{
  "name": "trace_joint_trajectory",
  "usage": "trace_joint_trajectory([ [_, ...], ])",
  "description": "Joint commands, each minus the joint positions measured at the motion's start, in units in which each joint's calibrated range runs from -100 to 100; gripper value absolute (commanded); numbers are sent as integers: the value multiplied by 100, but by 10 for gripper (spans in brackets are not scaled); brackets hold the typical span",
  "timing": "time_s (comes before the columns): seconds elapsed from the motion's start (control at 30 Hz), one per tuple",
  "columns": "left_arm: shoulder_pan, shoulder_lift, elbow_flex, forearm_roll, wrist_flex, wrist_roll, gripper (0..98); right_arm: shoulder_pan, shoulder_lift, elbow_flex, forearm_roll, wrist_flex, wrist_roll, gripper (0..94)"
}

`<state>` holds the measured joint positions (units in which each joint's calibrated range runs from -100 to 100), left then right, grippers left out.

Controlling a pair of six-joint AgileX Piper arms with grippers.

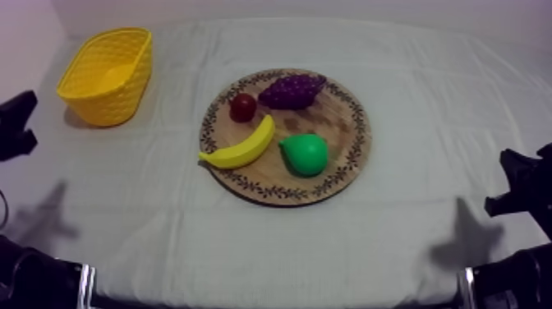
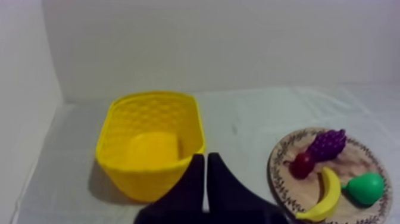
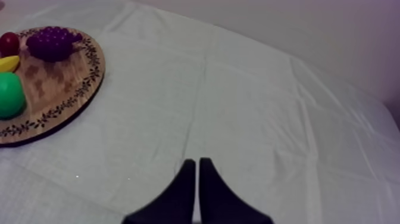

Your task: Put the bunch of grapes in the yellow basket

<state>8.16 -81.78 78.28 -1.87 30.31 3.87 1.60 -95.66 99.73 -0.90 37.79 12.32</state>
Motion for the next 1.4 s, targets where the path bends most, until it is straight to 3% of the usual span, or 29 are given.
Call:
trace_joint_trajectory([
  [0.0, 74, 390, -695, -5, 0, 9, 0, 1, -1, 4, 0, 3, 1, 2],
  [0.57, 862, 2747, -3688, -11, 596, -165, 0, 1, -1, 4, 0, 3, 1, 2],
  [1.2, 1322, 5600, -6859, -38, 2716, -621, 0, 1, -1, 4, 0, 3, 1, 2],
  [1.37, 1445, 6376, -7504, -39, 2997, -684, 0, 1, -1, 4, 0, 3, 1, 2],
])
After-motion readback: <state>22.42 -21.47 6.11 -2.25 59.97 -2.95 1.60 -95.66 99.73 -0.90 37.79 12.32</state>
